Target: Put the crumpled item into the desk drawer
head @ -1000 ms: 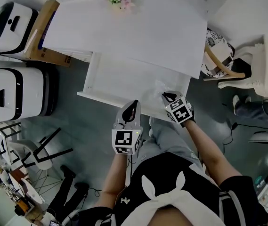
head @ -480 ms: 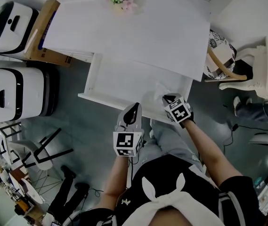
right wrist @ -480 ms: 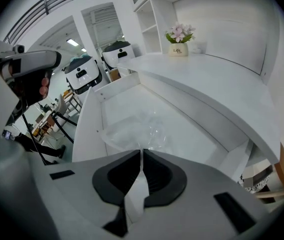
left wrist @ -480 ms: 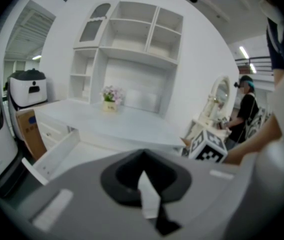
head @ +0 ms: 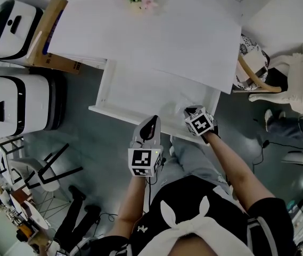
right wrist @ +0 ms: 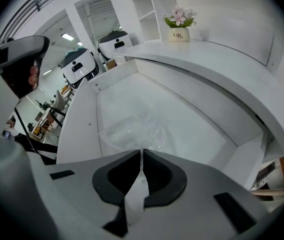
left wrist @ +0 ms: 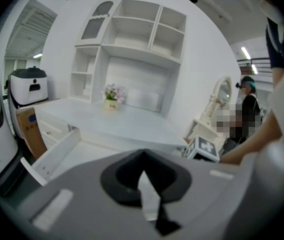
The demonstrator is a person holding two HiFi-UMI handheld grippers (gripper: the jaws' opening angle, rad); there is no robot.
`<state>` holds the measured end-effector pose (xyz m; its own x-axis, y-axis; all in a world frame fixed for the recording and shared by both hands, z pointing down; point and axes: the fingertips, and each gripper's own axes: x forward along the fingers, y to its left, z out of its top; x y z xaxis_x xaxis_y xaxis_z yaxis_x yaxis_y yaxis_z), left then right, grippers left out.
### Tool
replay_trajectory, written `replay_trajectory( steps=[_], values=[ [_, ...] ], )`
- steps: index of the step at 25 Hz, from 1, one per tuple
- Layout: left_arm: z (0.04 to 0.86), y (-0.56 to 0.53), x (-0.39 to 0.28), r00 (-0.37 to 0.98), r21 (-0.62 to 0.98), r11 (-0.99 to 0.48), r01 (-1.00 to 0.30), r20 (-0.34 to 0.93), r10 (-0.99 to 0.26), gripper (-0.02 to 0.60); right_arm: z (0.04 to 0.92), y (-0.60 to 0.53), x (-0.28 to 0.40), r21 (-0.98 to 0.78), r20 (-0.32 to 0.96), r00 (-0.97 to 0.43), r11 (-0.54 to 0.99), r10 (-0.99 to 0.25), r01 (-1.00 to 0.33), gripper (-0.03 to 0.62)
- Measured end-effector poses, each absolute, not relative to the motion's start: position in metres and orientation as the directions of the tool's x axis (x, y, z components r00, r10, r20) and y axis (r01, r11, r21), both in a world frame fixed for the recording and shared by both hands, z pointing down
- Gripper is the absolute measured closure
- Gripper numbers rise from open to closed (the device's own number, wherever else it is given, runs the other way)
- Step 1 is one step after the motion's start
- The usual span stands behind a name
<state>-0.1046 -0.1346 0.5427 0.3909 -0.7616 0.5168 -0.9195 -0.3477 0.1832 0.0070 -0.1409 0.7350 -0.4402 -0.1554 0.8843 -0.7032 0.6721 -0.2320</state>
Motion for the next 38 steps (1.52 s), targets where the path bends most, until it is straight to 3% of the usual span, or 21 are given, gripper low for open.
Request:
replay_trajectory(
  steps=[32, 34, 36, 38],
  values=[
    [0.555, -0.133, -0.111, 0.399, 0.200, -0.347, -0.916, 0.541, -0.740, 0.577, 0.767, -0.144, -0.004, -0.296, 0.893, -0.442, 0.635, -0.080, -0.714, 0.576],
    [0.555, -0.133, -0.110, 0.402, 0.197, -0.353, -0.915, 0.541, -0.739, 0.577, 0.764, -0.145, -0.005, -0.314, 0.886, -0.457, 0.623, -0.080, -0.717, 0.550],
    [0.553, -0.133, -0.110, 0.403, 0.194, -0.356, -0.914, 0.536, -0.742, 0.577, 0.759, -0.144, -0.006, -0.331, 0.878, -0.472, 0.608, -0.081, -0.722, 0.461],
    [0.551, -0.132, -0.112, 0.401, 0.190, -0.356, -0.915, 0.533, -0.745, 0.577, 0.754, -0.143, -0.006, -0.330, 0.874, -0.476, 0.604, -0.095, -0.726, 0.461]
  ],
)
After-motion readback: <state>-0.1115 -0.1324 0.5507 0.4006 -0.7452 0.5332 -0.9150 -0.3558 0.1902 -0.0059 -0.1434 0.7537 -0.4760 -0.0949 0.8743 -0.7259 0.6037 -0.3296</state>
